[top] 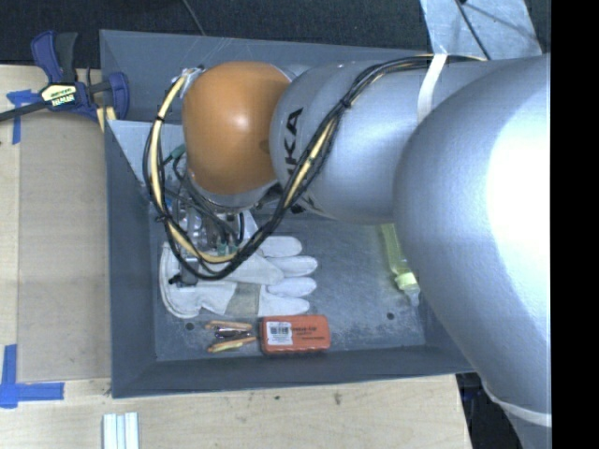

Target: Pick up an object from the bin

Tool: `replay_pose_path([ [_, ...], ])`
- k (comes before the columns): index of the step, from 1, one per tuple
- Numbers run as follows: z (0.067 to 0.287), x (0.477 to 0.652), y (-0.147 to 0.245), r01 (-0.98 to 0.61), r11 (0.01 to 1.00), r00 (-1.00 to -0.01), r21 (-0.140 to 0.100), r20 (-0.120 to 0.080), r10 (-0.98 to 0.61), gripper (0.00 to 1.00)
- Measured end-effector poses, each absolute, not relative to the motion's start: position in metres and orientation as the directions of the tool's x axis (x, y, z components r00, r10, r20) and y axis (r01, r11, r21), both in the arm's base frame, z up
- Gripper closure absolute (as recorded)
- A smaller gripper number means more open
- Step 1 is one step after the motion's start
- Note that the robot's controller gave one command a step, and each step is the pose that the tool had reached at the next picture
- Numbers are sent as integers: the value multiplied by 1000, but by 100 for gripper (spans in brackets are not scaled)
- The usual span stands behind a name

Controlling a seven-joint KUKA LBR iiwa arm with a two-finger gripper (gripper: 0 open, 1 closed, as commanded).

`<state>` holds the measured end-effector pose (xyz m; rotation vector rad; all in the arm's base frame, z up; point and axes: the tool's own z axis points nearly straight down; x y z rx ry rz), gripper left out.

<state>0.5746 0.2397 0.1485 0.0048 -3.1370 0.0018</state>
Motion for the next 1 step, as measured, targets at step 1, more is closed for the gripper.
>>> replay_pose_path([
  [1, 154, 576, 239, 0, 1000, -1000, 1, -2, 0, 0],
])
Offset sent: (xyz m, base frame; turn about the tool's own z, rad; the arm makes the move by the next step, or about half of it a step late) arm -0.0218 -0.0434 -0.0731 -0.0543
